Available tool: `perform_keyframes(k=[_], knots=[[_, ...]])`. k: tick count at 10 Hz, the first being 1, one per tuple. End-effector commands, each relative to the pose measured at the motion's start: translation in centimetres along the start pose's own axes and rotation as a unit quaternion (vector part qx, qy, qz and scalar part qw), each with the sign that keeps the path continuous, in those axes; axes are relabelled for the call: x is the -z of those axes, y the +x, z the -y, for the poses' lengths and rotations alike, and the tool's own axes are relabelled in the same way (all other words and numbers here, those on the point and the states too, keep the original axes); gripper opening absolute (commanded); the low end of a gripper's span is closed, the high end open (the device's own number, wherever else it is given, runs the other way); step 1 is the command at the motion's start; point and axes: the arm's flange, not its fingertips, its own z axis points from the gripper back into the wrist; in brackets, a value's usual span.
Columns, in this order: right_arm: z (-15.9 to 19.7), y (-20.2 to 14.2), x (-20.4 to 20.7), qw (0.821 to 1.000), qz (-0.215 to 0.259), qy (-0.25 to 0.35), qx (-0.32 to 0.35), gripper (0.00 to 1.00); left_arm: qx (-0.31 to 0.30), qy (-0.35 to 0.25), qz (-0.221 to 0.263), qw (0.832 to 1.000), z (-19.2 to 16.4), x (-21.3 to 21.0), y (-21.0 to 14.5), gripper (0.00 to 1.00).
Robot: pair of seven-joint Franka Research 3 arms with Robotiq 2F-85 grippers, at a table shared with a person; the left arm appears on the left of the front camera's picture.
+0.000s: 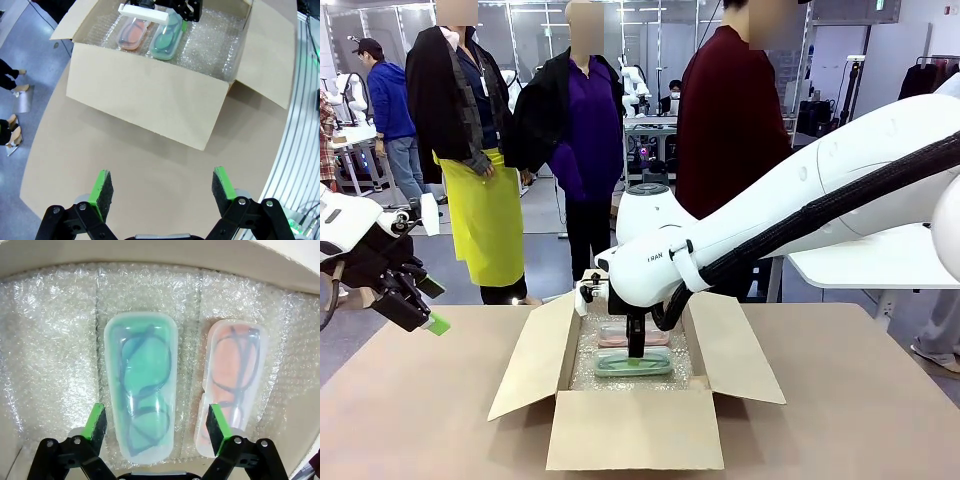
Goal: Pack the glasses set securely to prepare it for shipping.
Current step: Put the Glasses case from the right side of the table into the Package Box, then position the Package Box on the left side of the table.
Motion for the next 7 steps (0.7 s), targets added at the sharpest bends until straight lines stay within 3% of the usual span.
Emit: perform_keyframes(k=[1,7], knots=[[-0.22,0.06,-0.06,1.000,-0.001,-0.001,-0.004,1.00,0.008,-0.004,0.006,1.000,-0.14,-0.17,-0.24,1.00],[-0.22,0.06,-0.06,1.000,-0.001,-0.001,-0.004,1.00,0.008,-0.004,0.006,1.000,-0.14,-0.17,-0.24,1.00]])
